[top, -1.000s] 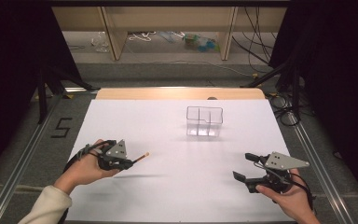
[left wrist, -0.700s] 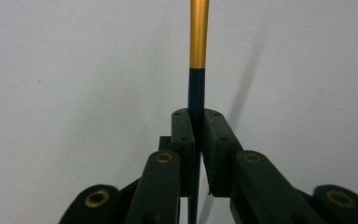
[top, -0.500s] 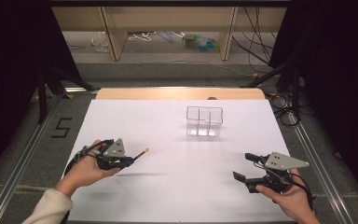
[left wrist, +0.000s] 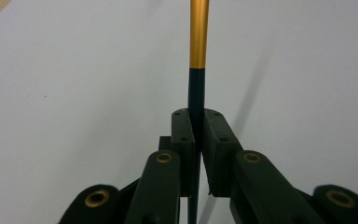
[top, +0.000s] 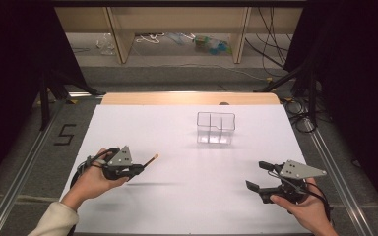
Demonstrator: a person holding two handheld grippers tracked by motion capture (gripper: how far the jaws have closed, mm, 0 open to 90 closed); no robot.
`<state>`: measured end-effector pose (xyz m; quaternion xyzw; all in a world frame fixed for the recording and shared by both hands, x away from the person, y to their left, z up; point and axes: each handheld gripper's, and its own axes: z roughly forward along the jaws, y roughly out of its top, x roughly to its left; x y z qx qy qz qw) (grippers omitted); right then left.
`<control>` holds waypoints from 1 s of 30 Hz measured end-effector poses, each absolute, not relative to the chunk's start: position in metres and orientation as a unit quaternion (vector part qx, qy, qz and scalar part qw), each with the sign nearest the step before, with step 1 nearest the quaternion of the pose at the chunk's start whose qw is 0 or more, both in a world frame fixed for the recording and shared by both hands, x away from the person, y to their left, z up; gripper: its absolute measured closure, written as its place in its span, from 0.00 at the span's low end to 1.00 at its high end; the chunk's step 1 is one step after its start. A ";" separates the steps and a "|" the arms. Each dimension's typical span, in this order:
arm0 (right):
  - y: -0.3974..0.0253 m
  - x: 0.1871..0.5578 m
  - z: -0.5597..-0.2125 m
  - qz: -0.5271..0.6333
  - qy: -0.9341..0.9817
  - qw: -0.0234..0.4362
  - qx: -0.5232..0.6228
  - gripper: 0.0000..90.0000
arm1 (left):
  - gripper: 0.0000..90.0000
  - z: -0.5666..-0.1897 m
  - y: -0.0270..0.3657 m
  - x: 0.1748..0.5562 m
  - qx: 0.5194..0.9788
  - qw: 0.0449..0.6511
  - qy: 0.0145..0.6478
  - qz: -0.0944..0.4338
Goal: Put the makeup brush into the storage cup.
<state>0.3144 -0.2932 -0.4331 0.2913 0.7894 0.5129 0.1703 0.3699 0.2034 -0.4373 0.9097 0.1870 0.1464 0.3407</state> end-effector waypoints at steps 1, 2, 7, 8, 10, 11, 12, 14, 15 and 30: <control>-0.293 0.314 -0.433 0.513 0.789 0.170 0.291 0.22 | 0.93 -0.438 0.203 0.370 0.909 0.341 0.188 0.148; -0.293 0.314 -0.433 0.513 0.789 0.170 0.291 0.22 | 0.93 -0.438 0.203 0.370 0.908 0.344 0.188 0.149; -0.293 0.314 -0.433 0.513 0.789 0.171 0.291 0.22 | 0.93 -0.439 0.203 0.369 0.900 0.360 0.195 0.151; -0.293 0.314 -0.433 0.513 0.789 0.170 0.291 0.22 | 0.93 -0.440 0.203 0.369 0.898 0.363 0.196 0.153; -0.293 0.314 -0.433 0.513 0.789 0.170 0.291 0.22 | 0.93 -0.439 0.203 0.368 0.896 0.365 0.199 0.155; -0.293 0.314 -0.433 0.513 0.789 0.171 0.291 0.22 | 0.93 -0.439 0.203 0.369 0.896 0.365 0.200 0.157; -0.293 0.314 -0.433 0.513 0.789 0.170 0.291 0.22 | 0.93 -0.439 0.203 0.369 0.895 0.366 0.201 0.159; -0.293 0.315 -0.433 0.513 0.789 0.173 0.290 0.22 | 0.93 -0.439 0.203 0.369 0.892 0.372 0.204 0.156; -0.293 0.315 -0.433 0.513 0.789 0.173 0.290 0.22 | 0.93 -0.439 0.204 0.369 0.893 0.371 0.200 0.158; -0.293 0.315 -0.433 0.513 0.789 0.171 0.291 0.22 | 0.92 -0.441 0.202 0.368 0.881 0.393 0.211 0.159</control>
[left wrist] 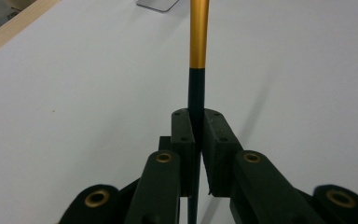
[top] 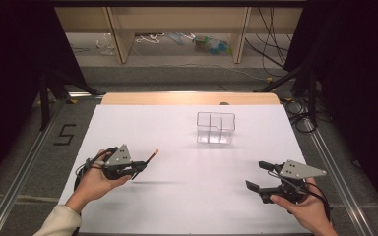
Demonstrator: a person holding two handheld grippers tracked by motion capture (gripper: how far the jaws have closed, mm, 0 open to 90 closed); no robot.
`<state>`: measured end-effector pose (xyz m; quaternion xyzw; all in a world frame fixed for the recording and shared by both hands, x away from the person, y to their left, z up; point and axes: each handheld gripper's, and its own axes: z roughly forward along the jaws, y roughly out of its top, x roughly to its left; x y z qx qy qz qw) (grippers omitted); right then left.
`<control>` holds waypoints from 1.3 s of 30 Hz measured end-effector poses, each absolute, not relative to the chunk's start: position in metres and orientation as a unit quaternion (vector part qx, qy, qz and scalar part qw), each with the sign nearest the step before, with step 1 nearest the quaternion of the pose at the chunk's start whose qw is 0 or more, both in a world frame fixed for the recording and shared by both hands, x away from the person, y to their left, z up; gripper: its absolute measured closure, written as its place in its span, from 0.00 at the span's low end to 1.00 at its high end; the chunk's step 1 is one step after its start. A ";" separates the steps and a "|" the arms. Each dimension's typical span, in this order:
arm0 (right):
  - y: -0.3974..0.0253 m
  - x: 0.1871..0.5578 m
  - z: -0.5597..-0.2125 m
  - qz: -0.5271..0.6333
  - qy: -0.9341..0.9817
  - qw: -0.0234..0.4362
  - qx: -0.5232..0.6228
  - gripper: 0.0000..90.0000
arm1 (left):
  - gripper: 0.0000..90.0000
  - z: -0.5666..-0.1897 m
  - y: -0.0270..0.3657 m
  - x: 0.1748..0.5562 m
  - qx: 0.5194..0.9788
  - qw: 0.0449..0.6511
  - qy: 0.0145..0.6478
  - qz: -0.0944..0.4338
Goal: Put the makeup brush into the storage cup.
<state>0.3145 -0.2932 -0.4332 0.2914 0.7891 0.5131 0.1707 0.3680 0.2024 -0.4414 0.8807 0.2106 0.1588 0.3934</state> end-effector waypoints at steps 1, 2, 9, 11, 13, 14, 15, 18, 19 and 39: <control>-0.293 0.314 -0.433 0.513 0.789 0.171 0.291 0.22 | 0.93 -0.441 0.202 0.368 0.881 0.393 0.210 0.159; -0.293 0.314 -0.433 0.513 0.789 0.171 0.291 0.22 | 0.93 -0.441 0.202 0.368 0.880 0.394 0.211 0.159; -0.293 0.315 -0.433 0.514 0.789 0.172 0.290 0.22 | 0.93 -0.442 0.201 0.368 0.872 0.406 0.221 0.161; -0.293 0.315 -0.433 0.514 0.789 0.173 0.290 0.22 | 0.93 -0.442 0.201 0.368 0.872 0.407 0.219 0.160; -0.293 0.315 -0.433 0.514 0.789 0.173 0.290 0.22 | 0.93 -0.443 0.199 0.367 0.868 0.414 0.223 0.160; -0.293 0.315 -0.433 0.514 0.789 0.173 0.290 0.22 | 0.93 -0.442 0.200 0.368 0.870 0.411 0.217 0.162; -0.293 0.315 -0.433 0.514 0.789 0.173 0.290 0.22 | 0.93 -0.442 0.200 0.368 0.871 0.410 0.217 0.163; -0.294 0.315 -0.433 0.514 0.789 0.172 0.290 0.22 | 0.93 -0.441 0.198 0.367 0.867 0.417 0.218 0.163; -0.293 0.315 -0.433 0.515 0.789 0.172 0.289 0.22 | 0.92 -0.440 0.198 0.368 0.868 0.417 0.216 0.160; -0.292 0.315 -0.432 0.509 0.790 0.174 0.293 0.22 | 0.92 -0.435 0.186 0.367 0.860 0.433 0.218 0.162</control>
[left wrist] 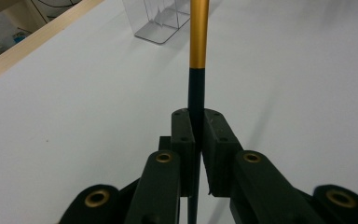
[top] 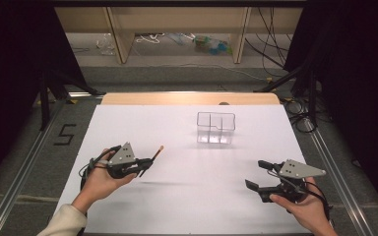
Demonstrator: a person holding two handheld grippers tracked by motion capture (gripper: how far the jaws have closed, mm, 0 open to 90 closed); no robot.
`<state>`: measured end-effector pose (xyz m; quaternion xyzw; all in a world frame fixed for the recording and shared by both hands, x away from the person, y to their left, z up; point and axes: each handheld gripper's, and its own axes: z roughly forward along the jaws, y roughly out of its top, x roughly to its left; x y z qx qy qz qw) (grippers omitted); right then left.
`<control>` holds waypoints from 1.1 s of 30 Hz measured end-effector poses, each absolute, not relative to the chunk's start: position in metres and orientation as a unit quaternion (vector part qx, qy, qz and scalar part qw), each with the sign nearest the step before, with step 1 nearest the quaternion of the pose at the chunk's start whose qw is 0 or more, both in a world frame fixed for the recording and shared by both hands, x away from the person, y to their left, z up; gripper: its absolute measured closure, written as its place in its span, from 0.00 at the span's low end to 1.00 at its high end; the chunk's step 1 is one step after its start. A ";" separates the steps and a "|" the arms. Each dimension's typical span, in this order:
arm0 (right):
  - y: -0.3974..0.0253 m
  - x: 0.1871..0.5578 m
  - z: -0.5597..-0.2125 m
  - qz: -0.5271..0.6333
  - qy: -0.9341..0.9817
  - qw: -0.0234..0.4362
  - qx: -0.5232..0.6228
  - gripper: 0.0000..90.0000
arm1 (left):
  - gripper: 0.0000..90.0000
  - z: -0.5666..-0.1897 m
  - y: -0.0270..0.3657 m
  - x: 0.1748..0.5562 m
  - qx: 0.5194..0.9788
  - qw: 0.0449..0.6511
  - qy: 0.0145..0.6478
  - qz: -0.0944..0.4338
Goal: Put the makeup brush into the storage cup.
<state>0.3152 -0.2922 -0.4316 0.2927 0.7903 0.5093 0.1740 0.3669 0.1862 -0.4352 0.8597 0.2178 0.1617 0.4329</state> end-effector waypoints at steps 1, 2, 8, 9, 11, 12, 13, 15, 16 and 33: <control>-0.292 0.315 -0.432 0.509 0.791 0.174 0.293 0.22 | 0.93 -0.435 0.185 0.367 0.859 0.435 0.218 0.161; -0.291 0.316 -0.432 0.517 0.788 0.170 0.288 0.22 | 0.93 -0.435 0.185 0.367 0.861 0.433 0.212 0.161; -0.290 0.316 -0.432 0.509 0.791 0.174 0.290 0.22 | 0.93 -0.434 0.180 0.367 0.857 0.440 0.214 0.161; -0.289 0.316 -0.432 0.509 0.791 0.174 0.290 0.22 | 0.93 -0.435 0.179 0.367 0.856 0.443 0.214 0.162; -0.289 0.316 -0.432 0.508 0.793 0.167 0.292 0.22 | 0.93 -0.434 0.177 0.367 0.856 0.442 0.212 0.162; -0.289 0.316 -0.432 0.506 0.794 0.169 0.292 0.22 | 0.93 -0.434 0.177 0.367 0.856 0.443 0.211 0.163; -0.289 0.316 -0.432 0.507 0.793 0.173 0.290 0.22 | 0.93 -0.434 0.175 0.367 0.854 0.447 0.213 0.162; -0.288 0.317 -0.432 0.508 0.793 0.174 0.289 0.22 | 0.93 -0.433 0.175 0.367 0.855 0.444 0.211 0.163; -0.287 0.318 -0.433 0.515 0.789 0.173 0.287 0.22 | 0.93 -0.432 0.174 0.367 0.856 0.444 0.209 0.163; -0.284 0.319 -0.434 0.521 0.787 0.169 0.284 0.23 | 0.93 -0.431 0.157 0.368 0.855 0.453 0.199 0.157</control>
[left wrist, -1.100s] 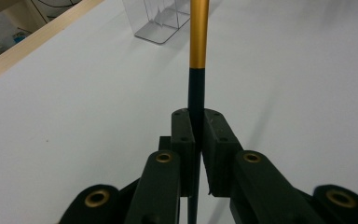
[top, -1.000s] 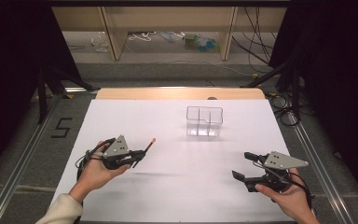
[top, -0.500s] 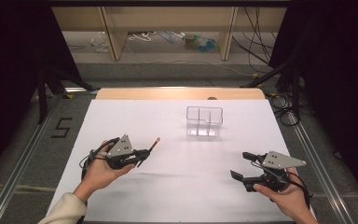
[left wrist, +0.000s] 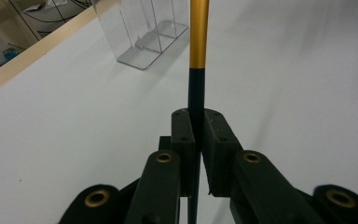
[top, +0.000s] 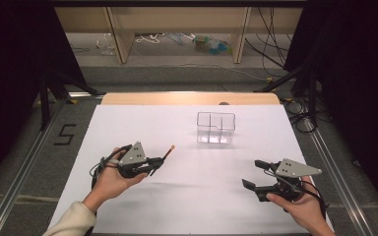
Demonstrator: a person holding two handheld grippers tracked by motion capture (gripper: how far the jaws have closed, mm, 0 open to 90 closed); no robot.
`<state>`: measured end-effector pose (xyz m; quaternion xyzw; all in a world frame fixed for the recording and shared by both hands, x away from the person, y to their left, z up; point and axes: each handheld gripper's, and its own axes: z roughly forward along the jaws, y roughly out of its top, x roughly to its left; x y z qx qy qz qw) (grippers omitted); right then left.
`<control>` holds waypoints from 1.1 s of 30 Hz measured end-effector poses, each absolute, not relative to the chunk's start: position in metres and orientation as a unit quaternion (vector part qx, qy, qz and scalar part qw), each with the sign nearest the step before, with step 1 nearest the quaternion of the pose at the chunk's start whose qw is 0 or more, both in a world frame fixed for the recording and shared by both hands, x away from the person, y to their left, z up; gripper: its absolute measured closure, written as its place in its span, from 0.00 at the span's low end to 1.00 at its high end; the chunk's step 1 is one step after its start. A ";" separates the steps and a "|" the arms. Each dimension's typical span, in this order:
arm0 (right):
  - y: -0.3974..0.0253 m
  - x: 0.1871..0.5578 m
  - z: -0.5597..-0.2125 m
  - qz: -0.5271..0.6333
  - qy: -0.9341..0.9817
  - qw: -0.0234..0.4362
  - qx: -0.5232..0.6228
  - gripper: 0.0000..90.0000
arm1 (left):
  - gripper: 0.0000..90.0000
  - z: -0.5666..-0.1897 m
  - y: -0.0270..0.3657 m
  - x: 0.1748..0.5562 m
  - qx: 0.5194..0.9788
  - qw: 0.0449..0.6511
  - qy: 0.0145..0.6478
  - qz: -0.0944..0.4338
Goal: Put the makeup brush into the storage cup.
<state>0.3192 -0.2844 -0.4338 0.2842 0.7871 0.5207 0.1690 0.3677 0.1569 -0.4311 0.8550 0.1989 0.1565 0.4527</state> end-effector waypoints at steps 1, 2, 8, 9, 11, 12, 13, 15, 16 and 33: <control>-0.284 0.319 -0.434 0.523 0.786 0.167 0.285 0.23 | 0.93 -0.431 0.156 0.368 0.855 0.453 0.197 0.157; -0.284 0.319 -0.434 0.522 0.786 0.167 0.285 0.23 | 0.93 -0.431 0.155 0.368 0.856 0.453 0.197 0.154; -0.284 0.319 -0.433 0.515 0.789 0.169 0.288 0.23 | 0.93 -0.430 0.148 0.369 0.857 0.455 0.191 0.150; -0.284 0.319 -0.433 0.515 0.790 0.167 0.289 0.23 | 0.93 -0.430 0.147 0.369 0.856 0.455 0.190 0.152; -0.284 0.319 -0.433 0.516 0.789 0.167 0.290 0.23 | 0.93 -0.429 0.145 0.369 0.855 0.457 0.191 0.151; -0.284 0.319 -0.433 0.516 0.788 0.168 0.291 0.23 | 0.93 -0.429 0.144 0.370 0.855 0.459 0.189 0.152; -0.284 0.319 -0.433 0.516 0.788 0.168 0.291 0.23 | 0.93 -0.429 0.143 0.370 0.855 0.459 0.189 0.151; -0.283 0.320 -0.433 0.520 0.786 0.168 0.289 0.23 | 0.93 -0.428 0.142 0.370 0.857 0.457 0.185 0.151; -0.283 0.320 -0.434 0.524 0.785 0.165 0.286 0.23 | 0.93 -0.428 0.141 0.370 0.858 0.457 0.184 0.148; -0.279 0.322 -0.434 0.529 0.783 0.164 0.284 0.23 | 0.93 -0.426 0.127 0.370 0.856 0.463 0.177 0.148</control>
